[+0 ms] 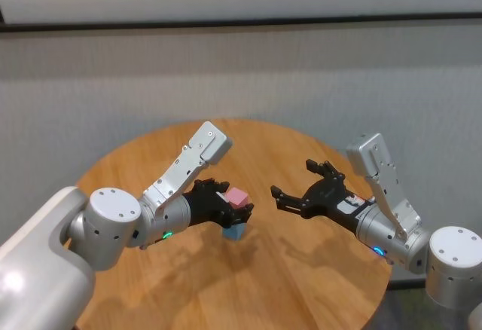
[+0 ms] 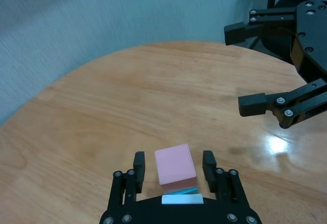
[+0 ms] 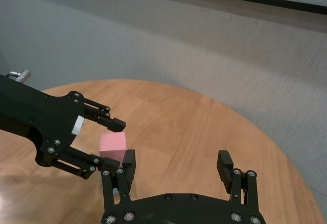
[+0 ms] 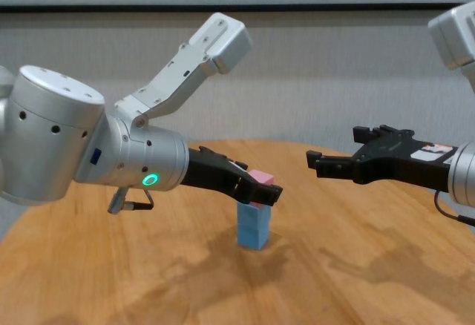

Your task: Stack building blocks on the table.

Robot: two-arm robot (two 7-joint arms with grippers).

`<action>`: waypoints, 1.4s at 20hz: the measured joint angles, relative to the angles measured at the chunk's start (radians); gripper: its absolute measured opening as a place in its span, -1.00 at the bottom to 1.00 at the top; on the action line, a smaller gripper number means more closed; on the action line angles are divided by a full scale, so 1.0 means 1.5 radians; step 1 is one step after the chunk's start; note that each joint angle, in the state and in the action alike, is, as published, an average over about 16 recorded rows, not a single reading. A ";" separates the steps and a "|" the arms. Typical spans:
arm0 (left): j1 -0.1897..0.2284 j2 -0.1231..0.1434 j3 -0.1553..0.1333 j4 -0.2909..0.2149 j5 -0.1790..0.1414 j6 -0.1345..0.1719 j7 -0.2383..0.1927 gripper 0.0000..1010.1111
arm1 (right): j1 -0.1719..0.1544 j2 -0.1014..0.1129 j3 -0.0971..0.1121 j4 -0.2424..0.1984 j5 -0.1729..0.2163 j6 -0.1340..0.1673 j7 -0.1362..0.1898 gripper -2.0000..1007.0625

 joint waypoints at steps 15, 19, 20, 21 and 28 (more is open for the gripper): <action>0.034 0.048 -0.040 -0.107 -0.015 -0.001 0.021 0.97 | 0.000 0.000 0.000 0.000 0.000 0.000 0.000 0.99; 0.042 0.065 -0.056 -0.123 -0.017 -0.005 0.031 0.98 | 0.000 0.000 0.000 0.000 0.000 0.000 0.000 0.99; 0.043 0.069 -0.059 -0.125 -0.017 -0.006 0.033 0.98 | 0.000 0.000 0.000 0.000 0.000 0.000 0.000 0.99; 0.045 0.072 -0.062 -0.127 -0.017 -0.007 0.036 0.98 | 0.000 0.000 0.000 0.000 0.000 0.000 0.000 0.99; 0.050 0.084 -0.074 -0.127 -0.016 -0.014 0.043 0.98 | 0.000 0.000 0.000 0.000 0.000 0.000 0.000 0.99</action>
